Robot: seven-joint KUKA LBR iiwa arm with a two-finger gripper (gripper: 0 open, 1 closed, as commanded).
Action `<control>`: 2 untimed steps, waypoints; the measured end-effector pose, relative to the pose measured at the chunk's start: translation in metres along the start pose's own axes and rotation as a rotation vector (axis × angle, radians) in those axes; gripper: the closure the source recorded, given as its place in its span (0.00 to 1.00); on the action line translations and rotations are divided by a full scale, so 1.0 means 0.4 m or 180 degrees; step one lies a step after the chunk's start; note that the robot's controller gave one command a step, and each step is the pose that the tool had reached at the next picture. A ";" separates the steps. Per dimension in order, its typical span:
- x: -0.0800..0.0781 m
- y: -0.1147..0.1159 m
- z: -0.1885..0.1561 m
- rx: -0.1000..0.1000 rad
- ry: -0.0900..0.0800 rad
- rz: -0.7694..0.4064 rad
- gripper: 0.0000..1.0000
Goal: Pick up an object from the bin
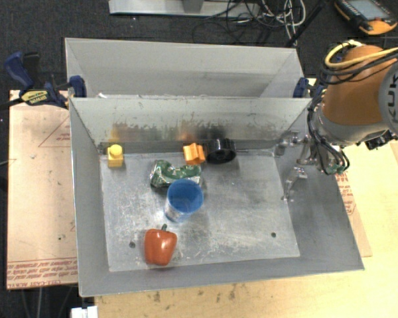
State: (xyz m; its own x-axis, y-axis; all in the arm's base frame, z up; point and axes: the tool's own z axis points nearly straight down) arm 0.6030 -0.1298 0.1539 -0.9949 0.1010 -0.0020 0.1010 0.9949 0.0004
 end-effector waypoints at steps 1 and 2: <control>-0.014 -0.006 0.081 0.0003 -0.0009 -0.0468 0.00; 0.031 0.026 0.073 -0.0004 0.0027 0.0022 0.00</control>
Offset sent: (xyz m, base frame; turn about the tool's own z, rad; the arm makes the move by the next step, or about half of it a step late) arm -0.0526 0.0470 0.0287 -0.2734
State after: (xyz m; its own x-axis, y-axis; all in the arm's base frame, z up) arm 0.5918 -0.1184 0.1248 -0.9941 0.1079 0.0065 0.1079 0.9942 0.0018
